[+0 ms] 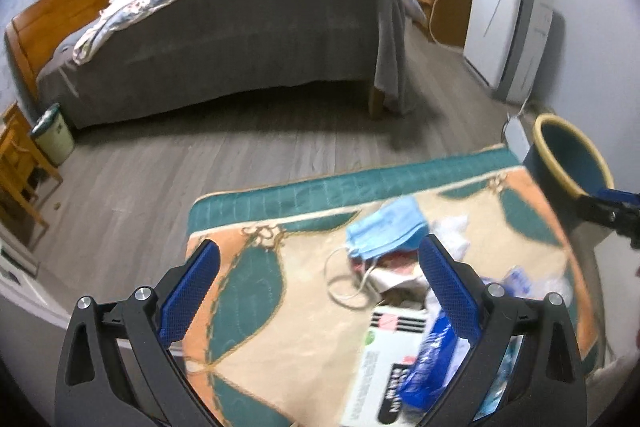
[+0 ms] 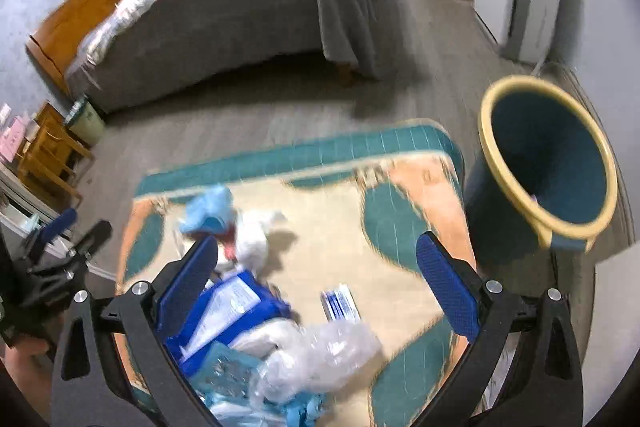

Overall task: Collect trash
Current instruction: 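Move both tools back over the cushion, then grasp the blue mask with the left tool while the right tool grasps the clear plastic bag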

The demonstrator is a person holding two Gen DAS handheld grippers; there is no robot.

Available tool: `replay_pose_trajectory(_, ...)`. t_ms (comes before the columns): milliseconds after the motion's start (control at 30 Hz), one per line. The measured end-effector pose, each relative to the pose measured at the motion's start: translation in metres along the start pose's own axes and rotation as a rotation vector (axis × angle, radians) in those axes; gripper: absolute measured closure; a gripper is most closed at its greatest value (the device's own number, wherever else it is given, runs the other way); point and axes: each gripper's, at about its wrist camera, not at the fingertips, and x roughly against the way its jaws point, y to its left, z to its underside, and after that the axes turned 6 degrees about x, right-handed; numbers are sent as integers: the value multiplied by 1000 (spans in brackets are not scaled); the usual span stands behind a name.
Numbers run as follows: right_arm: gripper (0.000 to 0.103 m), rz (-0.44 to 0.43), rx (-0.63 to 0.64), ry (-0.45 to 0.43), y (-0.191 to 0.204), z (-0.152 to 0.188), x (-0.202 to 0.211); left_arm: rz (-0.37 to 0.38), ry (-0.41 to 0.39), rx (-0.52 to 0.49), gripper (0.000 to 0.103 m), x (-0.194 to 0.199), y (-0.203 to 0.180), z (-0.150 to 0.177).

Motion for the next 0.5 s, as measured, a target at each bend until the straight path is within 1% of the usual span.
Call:
replay_pose_trajectory(100, 5, 1, 40, 52, 1, 17, -7, 46, 25, 54, 5, -2, 3, -2)
replay_pose_trajectory(133, 6, -4, 56, 71, 0, 24, -9, 84, 29, 83, 5, -1, 5, -2)
replay_pose_trajectory(167, 6, -12, 65, 83, 0, 30, -11, 97, 28, 92, 5, 0, 4, -2)
replay_pose_trajectory(300, 14, -55, 83, 152, -5, 57, -22, 109, 37, 76, 5, 3, -7, 8)
replay_pose_trajectory(333, 15, -63, 93, 167, -7, 63, -24, 100, 51, 73, 5, 2, -12, 14)
replay_pose_trajectory(400, 21, -84, 96, 183, -9, 69, -26, 100, 86, 84, 5, -2, -21, 24)
replay_pose_trajectory(467, 22, -104, 82, 197, -11, 70, -27, 106, 104, 76, 7, -3, -32, 33)
replay_pose_trajectory(500, 25, -116, 70, 208, -12, 71, -29, 108, 107, 62, 7, -3, -37, 36)
